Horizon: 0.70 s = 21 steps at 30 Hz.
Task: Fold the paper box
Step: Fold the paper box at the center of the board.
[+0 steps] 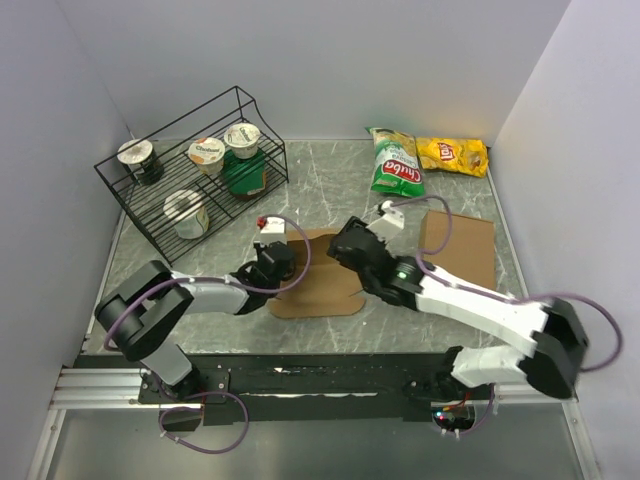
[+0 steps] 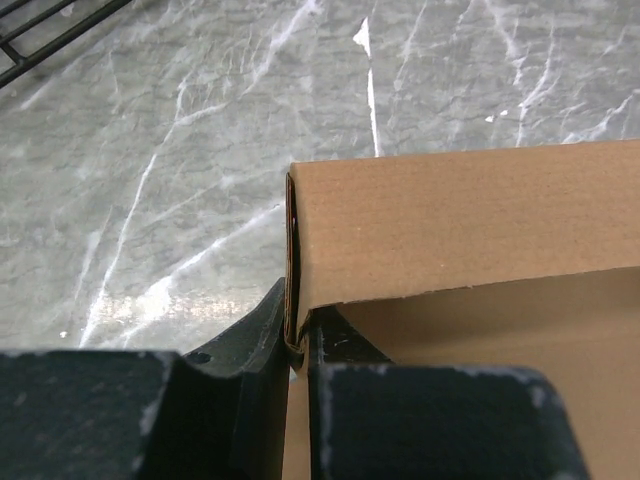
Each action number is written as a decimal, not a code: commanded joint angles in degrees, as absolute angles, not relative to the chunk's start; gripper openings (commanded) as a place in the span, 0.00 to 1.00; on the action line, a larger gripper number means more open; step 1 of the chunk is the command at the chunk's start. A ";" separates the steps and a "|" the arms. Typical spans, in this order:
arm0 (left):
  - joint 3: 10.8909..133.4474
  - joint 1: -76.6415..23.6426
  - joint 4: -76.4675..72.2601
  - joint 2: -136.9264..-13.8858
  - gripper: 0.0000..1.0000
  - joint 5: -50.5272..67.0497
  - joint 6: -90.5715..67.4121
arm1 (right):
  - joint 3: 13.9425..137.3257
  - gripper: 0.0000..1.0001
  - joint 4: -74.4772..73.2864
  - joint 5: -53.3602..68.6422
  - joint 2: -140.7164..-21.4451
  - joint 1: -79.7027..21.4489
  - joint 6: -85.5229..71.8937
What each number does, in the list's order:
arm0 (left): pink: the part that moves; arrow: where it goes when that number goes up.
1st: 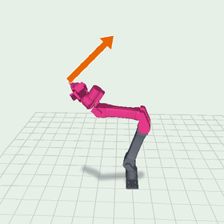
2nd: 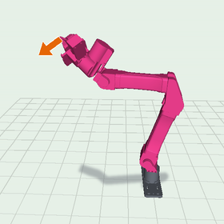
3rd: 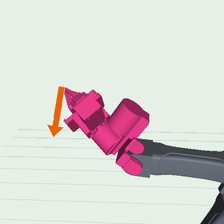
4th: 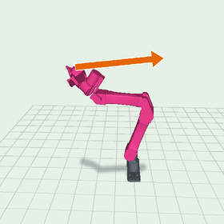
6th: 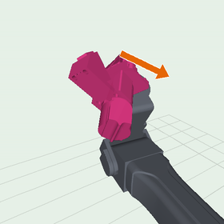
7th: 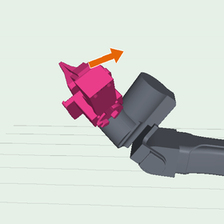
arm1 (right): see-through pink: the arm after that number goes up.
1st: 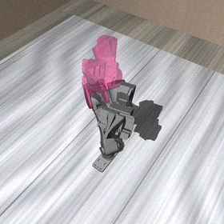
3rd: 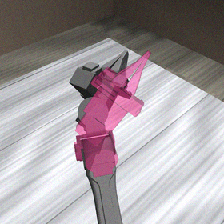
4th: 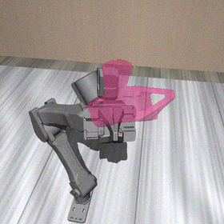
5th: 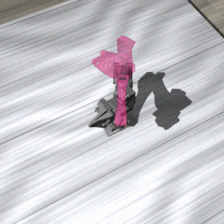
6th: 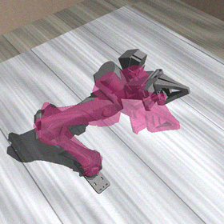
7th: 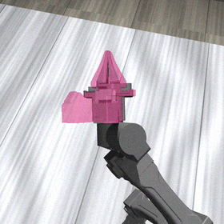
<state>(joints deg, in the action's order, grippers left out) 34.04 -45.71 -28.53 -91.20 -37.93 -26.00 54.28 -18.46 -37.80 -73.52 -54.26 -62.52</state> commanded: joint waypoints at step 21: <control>45.26 -35.33 4.74 -79.20 0.01 -3.35 -17.49 | 59.16 0.91 -16.36 2.20 -65.21 -44.30 7.03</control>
<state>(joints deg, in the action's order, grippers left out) 44.38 -35.97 2.15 -83.85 -10.66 -21.04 60.01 -16.71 -2.72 -62.28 -44.42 -1.54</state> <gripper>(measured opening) 0.128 0.914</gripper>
